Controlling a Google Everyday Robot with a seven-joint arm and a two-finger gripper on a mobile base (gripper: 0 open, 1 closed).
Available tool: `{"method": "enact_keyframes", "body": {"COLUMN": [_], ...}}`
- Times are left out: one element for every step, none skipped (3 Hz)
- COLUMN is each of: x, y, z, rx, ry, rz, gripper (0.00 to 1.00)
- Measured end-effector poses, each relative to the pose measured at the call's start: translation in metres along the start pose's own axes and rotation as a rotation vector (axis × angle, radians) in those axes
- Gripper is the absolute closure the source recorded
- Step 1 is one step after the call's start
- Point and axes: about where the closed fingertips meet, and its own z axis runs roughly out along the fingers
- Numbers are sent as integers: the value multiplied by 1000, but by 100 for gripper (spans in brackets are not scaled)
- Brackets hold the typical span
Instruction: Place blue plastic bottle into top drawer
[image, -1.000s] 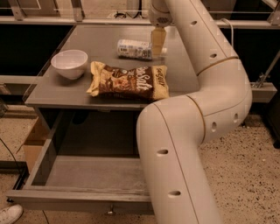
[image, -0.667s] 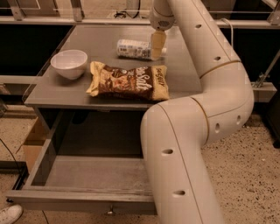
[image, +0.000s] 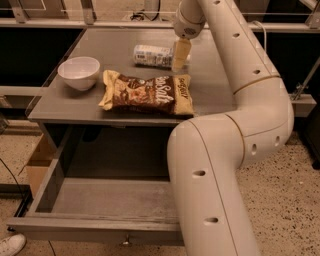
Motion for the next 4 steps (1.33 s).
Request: {"method": "enact_keyframes", "body": {"x": [7, 7, 8, 4], "y": [-1, -1, 0, 0], "z": [17, 17, 26, 39], "rx": [3, 4, -4, -10], "ry": [-21, -21, -24, -12], "rz": [33, 33, 44, 41], "gripper": [0, 0, 0, 0]}}
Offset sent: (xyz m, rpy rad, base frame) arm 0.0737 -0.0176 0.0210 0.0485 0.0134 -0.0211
